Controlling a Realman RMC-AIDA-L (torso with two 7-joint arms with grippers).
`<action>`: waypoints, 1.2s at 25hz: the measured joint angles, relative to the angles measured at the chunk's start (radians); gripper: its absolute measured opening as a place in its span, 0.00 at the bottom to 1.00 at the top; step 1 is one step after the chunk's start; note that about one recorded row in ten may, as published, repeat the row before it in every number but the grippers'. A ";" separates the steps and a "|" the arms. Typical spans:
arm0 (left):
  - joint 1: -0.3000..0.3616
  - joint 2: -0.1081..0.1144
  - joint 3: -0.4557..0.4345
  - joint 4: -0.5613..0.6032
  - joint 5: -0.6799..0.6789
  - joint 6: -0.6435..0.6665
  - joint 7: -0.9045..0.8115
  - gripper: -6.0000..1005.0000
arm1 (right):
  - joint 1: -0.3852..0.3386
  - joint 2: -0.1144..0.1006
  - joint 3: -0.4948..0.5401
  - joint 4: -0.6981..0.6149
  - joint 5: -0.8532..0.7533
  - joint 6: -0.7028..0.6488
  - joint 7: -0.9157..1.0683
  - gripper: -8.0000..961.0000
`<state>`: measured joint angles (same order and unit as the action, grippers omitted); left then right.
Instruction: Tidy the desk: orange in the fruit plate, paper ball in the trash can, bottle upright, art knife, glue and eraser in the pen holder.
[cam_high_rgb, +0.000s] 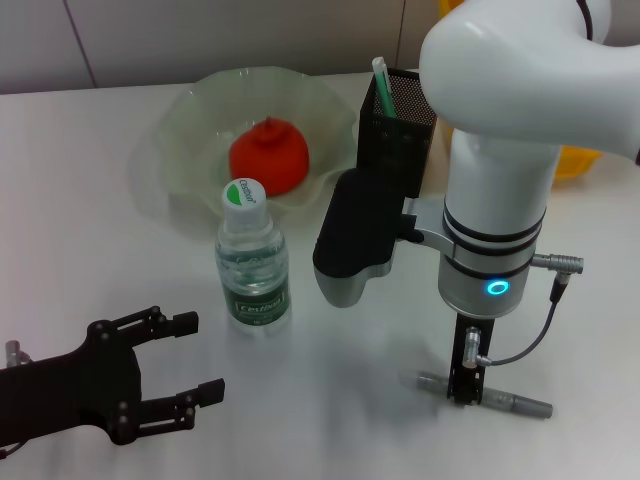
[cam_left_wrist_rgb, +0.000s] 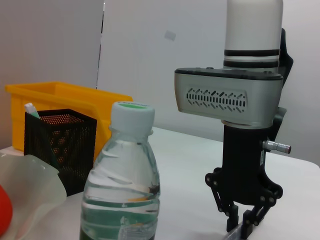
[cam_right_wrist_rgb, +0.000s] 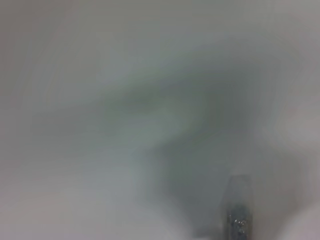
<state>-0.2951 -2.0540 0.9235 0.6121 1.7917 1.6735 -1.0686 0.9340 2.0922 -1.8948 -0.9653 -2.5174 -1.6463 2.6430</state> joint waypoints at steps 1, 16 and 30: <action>0.001 0.000 0.000 0.000 0.000 0.000 0.001 0.80 | -0.001 0.000 0.001 -0.001 0.000 0.000 0.000 0.17; 0.002 0.001 0.000 -0.001 -0.001 0.000 0.003 0.80 | -0.104 -0.016 0.517 -0.424 -0.232 -0.160 -0.107 0.15; -0.002 -0.005 -0.025 -0.029 -0.006 -0.008 0.007 0.80 | -0.269 -0.015 0.787 -0.518 0.023 0.302 -0.372 0.15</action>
<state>-0.2973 -2.0586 0.8990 0.5828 1.7853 1.6658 -1.0620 0.6655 2.0774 -1.1074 -1.4832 -2.4943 -1.3446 2.2713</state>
